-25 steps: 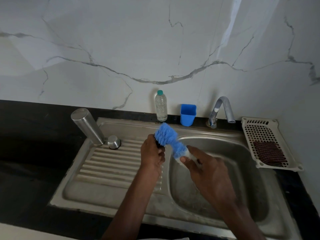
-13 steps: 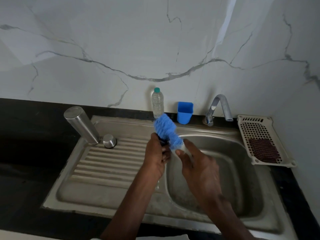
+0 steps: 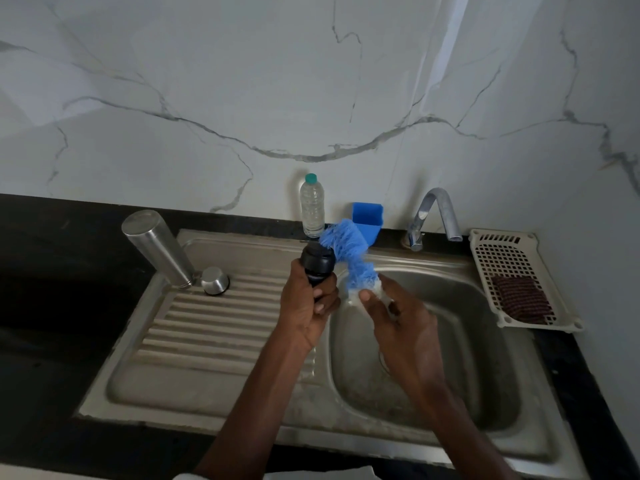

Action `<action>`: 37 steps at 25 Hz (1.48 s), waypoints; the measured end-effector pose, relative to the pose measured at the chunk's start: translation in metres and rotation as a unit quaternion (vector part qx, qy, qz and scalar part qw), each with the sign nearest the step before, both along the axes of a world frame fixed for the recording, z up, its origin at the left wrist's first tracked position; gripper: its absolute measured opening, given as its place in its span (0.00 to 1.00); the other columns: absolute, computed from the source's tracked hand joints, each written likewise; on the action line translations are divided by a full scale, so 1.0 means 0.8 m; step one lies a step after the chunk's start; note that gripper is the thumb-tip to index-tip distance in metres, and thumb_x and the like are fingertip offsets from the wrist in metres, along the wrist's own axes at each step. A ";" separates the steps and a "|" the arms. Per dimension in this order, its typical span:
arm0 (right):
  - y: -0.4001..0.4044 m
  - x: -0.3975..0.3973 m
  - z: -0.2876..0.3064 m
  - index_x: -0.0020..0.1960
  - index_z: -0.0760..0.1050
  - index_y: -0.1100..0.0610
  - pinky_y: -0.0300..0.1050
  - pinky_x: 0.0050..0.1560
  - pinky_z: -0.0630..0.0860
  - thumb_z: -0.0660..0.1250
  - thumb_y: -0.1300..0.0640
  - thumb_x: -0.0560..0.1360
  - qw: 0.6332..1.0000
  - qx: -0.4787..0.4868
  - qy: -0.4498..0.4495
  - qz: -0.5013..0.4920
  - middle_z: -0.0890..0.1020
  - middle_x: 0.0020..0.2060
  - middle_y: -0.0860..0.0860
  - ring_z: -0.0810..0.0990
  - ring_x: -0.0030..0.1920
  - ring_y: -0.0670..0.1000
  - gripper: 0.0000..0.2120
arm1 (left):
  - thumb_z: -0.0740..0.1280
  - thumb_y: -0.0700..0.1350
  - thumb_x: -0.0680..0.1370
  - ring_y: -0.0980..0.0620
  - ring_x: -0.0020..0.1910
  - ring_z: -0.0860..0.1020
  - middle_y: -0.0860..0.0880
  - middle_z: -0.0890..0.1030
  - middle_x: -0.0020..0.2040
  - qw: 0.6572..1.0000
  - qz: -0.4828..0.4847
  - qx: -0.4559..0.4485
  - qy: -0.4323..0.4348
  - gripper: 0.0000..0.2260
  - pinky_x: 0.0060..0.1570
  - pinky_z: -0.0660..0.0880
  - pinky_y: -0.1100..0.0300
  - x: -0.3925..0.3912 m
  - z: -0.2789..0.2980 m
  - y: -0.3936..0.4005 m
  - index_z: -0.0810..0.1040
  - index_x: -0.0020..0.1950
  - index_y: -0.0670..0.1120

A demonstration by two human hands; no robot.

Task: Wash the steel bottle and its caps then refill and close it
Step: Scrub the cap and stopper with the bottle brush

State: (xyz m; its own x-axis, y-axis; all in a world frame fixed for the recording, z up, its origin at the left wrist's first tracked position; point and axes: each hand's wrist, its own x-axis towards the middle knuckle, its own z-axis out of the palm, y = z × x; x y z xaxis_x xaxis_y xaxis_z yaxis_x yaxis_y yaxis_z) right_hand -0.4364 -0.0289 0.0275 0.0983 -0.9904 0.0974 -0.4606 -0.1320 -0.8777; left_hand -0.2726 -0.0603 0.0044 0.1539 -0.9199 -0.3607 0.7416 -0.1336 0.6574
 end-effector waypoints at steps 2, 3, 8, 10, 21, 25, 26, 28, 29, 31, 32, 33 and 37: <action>0.003 -0.003 0.004 0.67 0.76 0.39 0.49 0.31 0.79 0.66 0.40 0.80 0.999 -0.019 0.033 0.013 0.81 0.32 0.46 0.79 0.29 0.45 0.16 | 0.54 0.49 0.87 0.58 0.20 0.62 0.53 0.66 0.26 0.995 0.034 0.023 -0.093 0.13 0.21 0.58 0.64 -0.003 -0.001 0.002 0.75 0.52 0.45; 0.005 -0.002 0.007 0.68 0.76 0.40 0.47 0.31 0.80 0.66 0.40 0.80 0.998 -0.023 0.052 0.016 0.81 0.32 0.45 0.79 0.30 0.44 0.18 | 0.54 0.47 0.86 0.58 0.21 0.62 0.53 0.67 0.26 0.988 0.049 0.026 -0.146 0.11 0.21 0.59 0.64 -0.005 0.002 0.004 0.73 0.50 0.45; -0.001 -0.010 0.015 0.71 0.73 0.42 0.33 0.27 0.73 0.66 0.42 0.80 0.993 -0.046 0.107 0.024 0.77 0.30 0.40 0.80 0.33 0.38 0.20 | 0.59 0.46 0.87 0.60 0.25 0.67 0.54 0.73 0.31 0.960 0.090 0.029 -0.264 0.10 0.23 0.62 0.67 -0.010 0.012 0.009 0.73 0.47 0.47; 0.009 -0.012 0.017 0.71 0.72 0.40 0.33 0.30 0.76 0.66 0.41 0.80 0.992 -0.024 0.120 0.044 0.78 0.34 0.40 0.80 0.38 0.35 0.19 | 0.62 0.49 0.86 0.61 0.25 0.68 0.55 0.73 0.29 0.955 0.104 0.043 -0.276 0.12 0.23 0.63 0.67 -0.004 0.014 0.009 0.76 0.44 0.49; -0.002 -0.003 0.050 0.70 0.72 0.42 0.33 0.28 0.74 0.64 0.43 0.82 0.985 -0.033 0.167 0.037 0.79 0.35 0.41 0.81 0.33 0.39 0.17 | 0.60 0.50 0.87 0.61 0.35 0.78 0.53 0.78 0.41 0.814 0.032 -0.072 -0.576 0.08 0.33 0.75 0.65 -0.008 -0.004 0.013 0.71 0.59 0.45; -0.004 0.008 0.053 0.69 0.72 0.40 0.35 0.32 0.76 0.63 0.42 0.82 0.985 -0.025 0.169 0.038 0.79 0.37 0.40 0.80 0.33 0.39 0.16 | 0.61 0.46 0.87 0.62 0.36 0.78 0.54 0.77 0.43 0.827 0.081 -0.067 -0.553 0.07 0.34 0.76 0.61 -0.001 -0.012 0.011 0.69 0.61 0.44; 0.009 0.004 0.049 0.69 0.70 0.38 0.35 0.31 0.77 0.62 0.42 0.82 0.983 -0.027 0.175 0.047 0.80 0.37 0.40 0.80 0.33 0.39 0.16 | 0.61 0.45 0.87 0.62 0.39 0.78 0.52 0.77 0.45 0.850 0.097 -0.041 -0.516 0.07 0.38 0.76 0.62 0.006 -0.013 0.008 0.70 0.62 0.43; 0.028 -0.002 0.043 0.69 0.69 0.37 0.39 0.34 0.80 0.62 0.40 0.82 0.984 -0.016 0.167 0.055 0.81 0.37 0.40 0.80 0.33 0.40 0.16 | 0.59 0.47 0.87 0.58 0.44 0.77 0.49 0.77 0.49 0.885 0.118 -0.004 -0.450 0.08 0.43 0.75 0.59 0.022 -0.021 0.009 0.70 0.62 0.44; 0.024 -0.002 0.041 0.68 0.70 0.37 0.41 0.35 0.81 0.63 0.40 0.81 0.986 -0.010 0.161 0.050 0.81 0.36 0.41 0.81 0.33 0.40 0.15 | 0.59 0.48 0.87 0.55 0.45 0.76 0.47 0.77 0.50 0.887 0.119 0.001 -0.446 0.09 0.43 0.74 0.58 0.026 -0.024 0.010 0.70 0.62 0.45; 0.005 0.004 0.040 0.64 0.73 0.39 0.35 0.31 0.78 0.64 0.42 0.81 0.992 -0.002 0.125 0.031 0.80 0.33 0.41 0.81 0.35 0.38 0.12 | 0.58 0.48 0.87 0.57 0.42 0.75 0.46 0.76 0.49 0.886 0.086 -0.013 -0.456 0.09 0.40 0.73 0.63 0.019 -0.021 0.009 0.69 0.62 0.44; -0.003 0.008 0.044 0.65 0.74 0.40 0.32 0.29 0.75 0.65 0.44 0.82 0.994 0.002 0.108 0.030 0.79 0.32 0.41 0.80 0.35 0.36 0.12 | 0.59 0.48 0.88 0.59 0.40 0.75 0.47 0.76 0.47 0.886 0.064 -0.021 -0.459 0.09 0.39 0.73 0.65 0.011 -0.018 0.008 0.69 0.62 0.43; -0.005 0.012 0.048 0.67 0.74 0.42 0.31 0.28 0.73 0.65 0.46 0.82 0.994 -0.001 0.098 0.036 0.79 0.32 0.42 0.80 0.35 0.35 0.14 | 0.59 0.48 0.88 0.61 0.37 0.75 0.48 0.76 0.45 0.894 0.051 -0.025 -0.445 0.08 0.36 0.72 0.66 0.004 -0.014 0.008 0.70 0.62 0.44; 0.022 0.003 0.025 0.68 0.72 0.37 0.33 0.28 0.73 0.64 0.45 0.82 0.992 -0.014 0.117 0.051 0.80 0.33 0.41 0.81 0.34 0.38 0.15 | 0.62 0.47 0.84 0.56 0.27 0.66 0.51 0.70 0.32 0.987 0.073 -0.014 -0.141 0.07 0.27 0.65 0.63 0.018 0.005 0.005 0.75 0.50 0.46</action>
